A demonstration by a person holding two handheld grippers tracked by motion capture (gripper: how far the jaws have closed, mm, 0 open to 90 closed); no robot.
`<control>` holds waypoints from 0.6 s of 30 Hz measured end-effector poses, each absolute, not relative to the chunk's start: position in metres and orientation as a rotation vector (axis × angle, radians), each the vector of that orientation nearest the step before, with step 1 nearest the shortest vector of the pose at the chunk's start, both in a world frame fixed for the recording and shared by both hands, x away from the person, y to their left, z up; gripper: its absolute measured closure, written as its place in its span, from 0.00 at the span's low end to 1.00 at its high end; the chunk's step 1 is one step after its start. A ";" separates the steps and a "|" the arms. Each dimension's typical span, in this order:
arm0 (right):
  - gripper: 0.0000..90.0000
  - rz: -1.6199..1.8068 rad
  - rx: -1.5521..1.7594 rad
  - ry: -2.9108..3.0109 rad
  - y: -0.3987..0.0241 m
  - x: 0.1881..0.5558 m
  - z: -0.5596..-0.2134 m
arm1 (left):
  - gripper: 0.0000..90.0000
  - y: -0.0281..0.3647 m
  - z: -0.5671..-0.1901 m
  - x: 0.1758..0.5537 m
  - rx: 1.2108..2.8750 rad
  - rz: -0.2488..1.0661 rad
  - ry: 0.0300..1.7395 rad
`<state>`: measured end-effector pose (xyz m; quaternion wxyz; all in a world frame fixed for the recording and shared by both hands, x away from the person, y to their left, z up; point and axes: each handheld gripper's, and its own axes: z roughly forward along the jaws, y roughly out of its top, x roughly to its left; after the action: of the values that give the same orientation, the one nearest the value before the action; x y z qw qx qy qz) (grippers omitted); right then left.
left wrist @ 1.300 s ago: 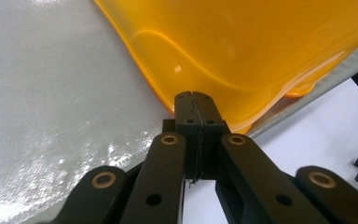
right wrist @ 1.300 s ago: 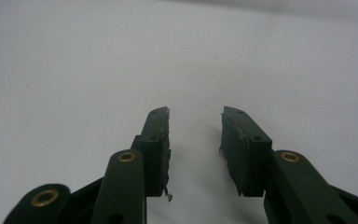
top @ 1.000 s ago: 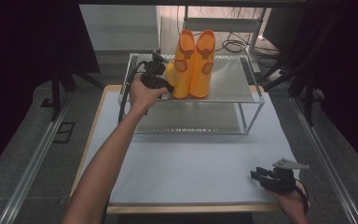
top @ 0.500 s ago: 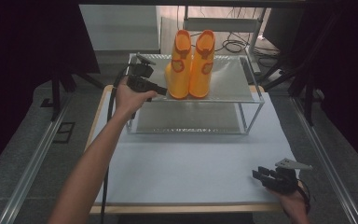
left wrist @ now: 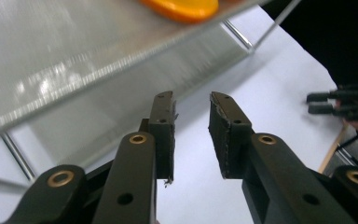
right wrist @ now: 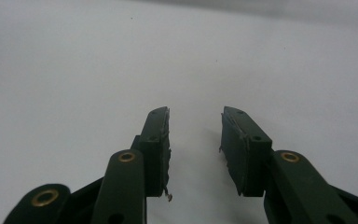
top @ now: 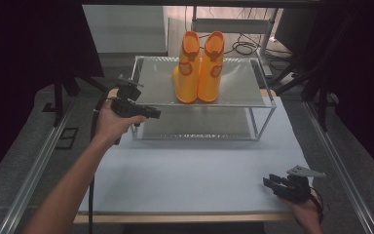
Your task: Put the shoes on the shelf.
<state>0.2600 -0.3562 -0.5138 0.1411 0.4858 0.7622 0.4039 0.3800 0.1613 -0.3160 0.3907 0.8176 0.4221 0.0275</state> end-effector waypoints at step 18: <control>0.69 1.166 1.392 2.196 -0.355 0.261 -0.512 | 0.72 0.171 -0.342 0.358 2.111 0.089 1.078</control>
<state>0.2609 -0.3546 -0.5124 0.1456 0.4835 0.7624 0.4047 0.3582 0.1714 -0.3417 0.3752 0.8249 0.4214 0.0346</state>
